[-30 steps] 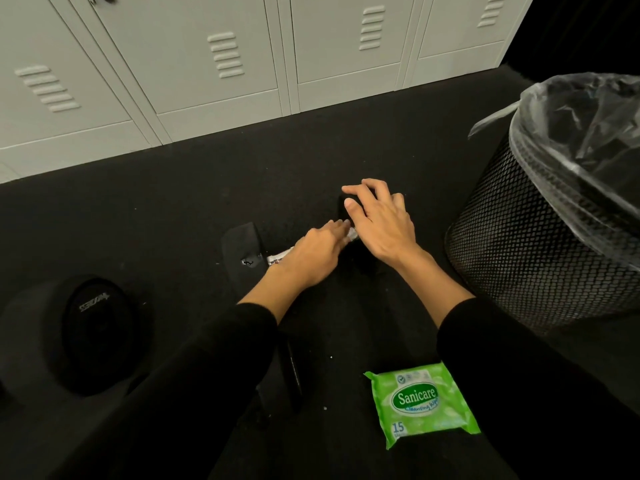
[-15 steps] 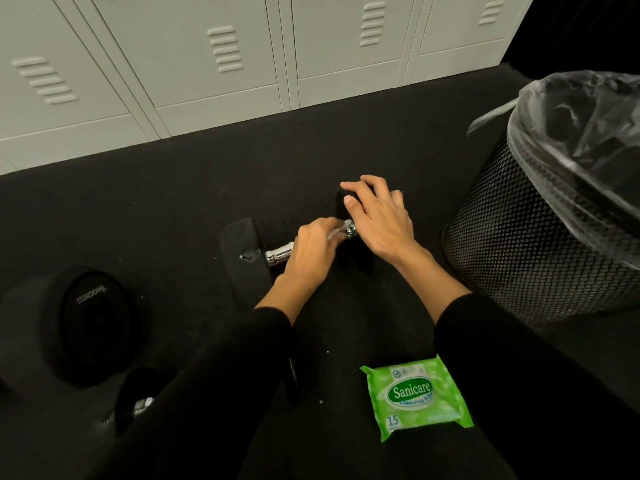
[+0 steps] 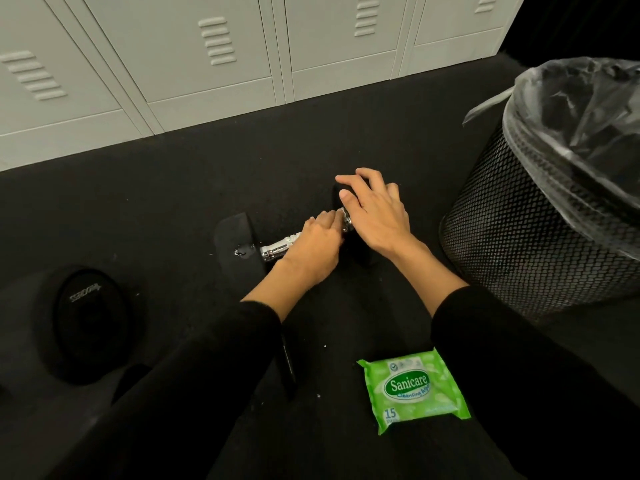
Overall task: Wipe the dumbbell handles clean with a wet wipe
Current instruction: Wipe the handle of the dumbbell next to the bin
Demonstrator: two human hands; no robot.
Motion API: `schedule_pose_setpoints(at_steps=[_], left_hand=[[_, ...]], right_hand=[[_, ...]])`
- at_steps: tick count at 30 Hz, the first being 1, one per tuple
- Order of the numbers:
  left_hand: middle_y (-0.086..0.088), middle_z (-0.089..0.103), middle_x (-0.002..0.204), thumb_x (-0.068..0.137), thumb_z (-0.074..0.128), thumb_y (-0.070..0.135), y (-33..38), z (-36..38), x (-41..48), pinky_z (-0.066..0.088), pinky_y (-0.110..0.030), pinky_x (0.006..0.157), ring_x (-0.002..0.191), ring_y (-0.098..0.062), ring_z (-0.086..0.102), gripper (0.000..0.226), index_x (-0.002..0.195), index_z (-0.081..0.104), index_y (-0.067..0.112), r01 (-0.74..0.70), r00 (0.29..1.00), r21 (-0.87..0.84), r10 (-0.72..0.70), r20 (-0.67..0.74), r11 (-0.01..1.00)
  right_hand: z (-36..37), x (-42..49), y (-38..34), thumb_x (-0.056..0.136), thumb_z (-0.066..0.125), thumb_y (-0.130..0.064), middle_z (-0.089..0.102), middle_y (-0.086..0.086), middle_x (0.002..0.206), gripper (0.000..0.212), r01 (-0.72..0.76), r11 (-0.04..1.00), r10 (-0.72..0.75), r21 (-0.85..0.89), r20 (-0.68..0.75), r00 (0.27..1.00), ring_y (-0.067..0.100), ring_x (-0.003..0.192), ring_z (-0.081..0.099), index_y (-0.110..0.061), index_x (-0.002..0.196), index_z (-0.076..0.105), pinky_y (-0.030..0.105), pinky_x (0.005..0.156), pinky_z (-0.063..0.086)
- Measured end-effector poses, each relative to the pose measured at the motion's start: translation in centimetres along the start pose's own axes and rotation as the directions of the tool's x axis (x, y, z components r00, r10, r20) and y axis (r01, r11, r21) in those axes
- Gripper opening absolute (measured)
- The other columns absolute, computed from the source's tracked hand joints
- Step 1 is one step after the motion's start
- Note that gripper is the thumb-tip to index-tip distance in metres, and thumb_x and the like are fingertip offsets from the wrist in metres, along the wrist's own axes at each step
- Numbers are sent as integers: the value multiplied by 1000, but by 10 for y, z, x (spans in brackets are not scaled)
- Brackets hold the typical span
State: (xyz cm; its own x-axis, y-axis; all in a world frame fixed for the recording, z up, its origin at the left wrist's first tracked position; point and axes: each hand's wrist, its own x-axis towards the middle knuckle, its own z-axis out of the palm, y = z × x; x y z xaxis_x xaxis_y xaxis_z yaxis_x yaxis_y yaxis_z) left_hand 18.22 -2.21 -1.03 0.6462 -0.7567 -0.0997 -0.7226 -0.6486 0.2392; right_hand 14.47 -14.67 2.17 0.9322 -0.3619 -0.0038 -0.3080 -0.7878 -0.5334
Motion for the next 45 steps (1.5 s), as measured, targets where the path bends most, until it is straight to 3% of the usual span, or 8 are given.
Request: schedule_pose_setpoints(at_steps=[4, 11, 14, 19, 27, 34, 42, 45], left_hand=[[-16, -2, 160, 88, 56, -4, 2, 3, -16, 3, -37, 119, 148, -30, -2, 88, 152, -5, 4, -68, 996, 179, 57, 67, 981], [-14, 49, 136, 95, 53, 15, 4, -10, 15, 31, -39, 108, 122, -30, 50, 52, 142, 33, 5, 79, 991, 115, -90, 96, 990], [-14, 49, 135, 92, 56, 14, 7, -1, 16, 21, -41, 116, 126, -28, 47, 53, 140, 34, 4, 90, 993, 183, -102, 55, 979], [-20, 12, 158, 94, 51, 4, 10, 14, -9, 6, -40, 119, 148, -31, 11, 74, 151, 4, 0, -14, 999, 309, 26, -36, 951], [-13, 54, 131, 96, 45, 14, 6, -13, 14, 20, -39, 115, 123, -27, 50, 38, 133, 43, 5, 58, 997, 70, -61, 37, 996], [-18, -8, 160, 97, 39, 1, 12, 17, -27, -11, -39, 116, 148, -30, -9, 71, 150, -7, 1, -48, 997, 354, 68, -44, 934], [-22, -5, 159, 100, 26, 4, 21, 39, -40, -13, -41, 114, 147, -32, -6, 60, 149, -6, -3, -121, 990, 474, 138, -2, 872], [-18, 24, 156, 98, 34, 1, 28, 49, -50, 11, -35, 119, 145, -29, 22, 55, 151, 17, 2, -37, 997, 117, 44, -57, 992]], right_hand=[[1, 2, 1, 100, 31, -40, 25, -6, 151, 36, 3, 1000, -3, -7, -13, 1000, 26, 131, 30, -38, 135, 42, 35, 90, 32], [0, 1, 0, 100, 32, -39, 26, -6, 150, 36, 4, 1000, -4, 6, -9, 1000, 27, 131, 30, -38, 135, 42, 34, 88, 30], [0, 0, 0, 100, 32, -39, 26, -6, 150, 36, -1, 1000, 1, 2, -12, 1000, 27, 131, 30, -38, 135, 42, 35, 90, 32], [2, 0, 1, 100, 32, -40, 26, -7, 150, 36, 7, 1000, -7, -4, -28, 1000, 26, 131, 30, -39, 135, 42, 39, 94, 36], [0, -3, 1, 100, 32, -39, 25, -6, 151, 37, 9, 1000, -9, 3, -17, 1000, 27, 132, 29, -38, 136, 41, 41, 95, 35], [2, -1, 5, 101, 31, -39, 26, -7, 150, 37, 10, 1000, -11, -16, -38, 999, 26, 131, 30, -38, 136, 41, 36, 92, 34], [4, -3, 5, 100, 32, -40, 25, -9, 150, 36, 20, 1000, -20, -2, -40, 999, 26, 128, 32, -41, 135, 41, 38, 92, 36], [3, -3, 5, 100, 32, -40, 25, -9, 150, 37, 18, 1000, -18, 5, -39, 999, 25, 128, 32, -41, 136, 40, 38, 91, 34]])
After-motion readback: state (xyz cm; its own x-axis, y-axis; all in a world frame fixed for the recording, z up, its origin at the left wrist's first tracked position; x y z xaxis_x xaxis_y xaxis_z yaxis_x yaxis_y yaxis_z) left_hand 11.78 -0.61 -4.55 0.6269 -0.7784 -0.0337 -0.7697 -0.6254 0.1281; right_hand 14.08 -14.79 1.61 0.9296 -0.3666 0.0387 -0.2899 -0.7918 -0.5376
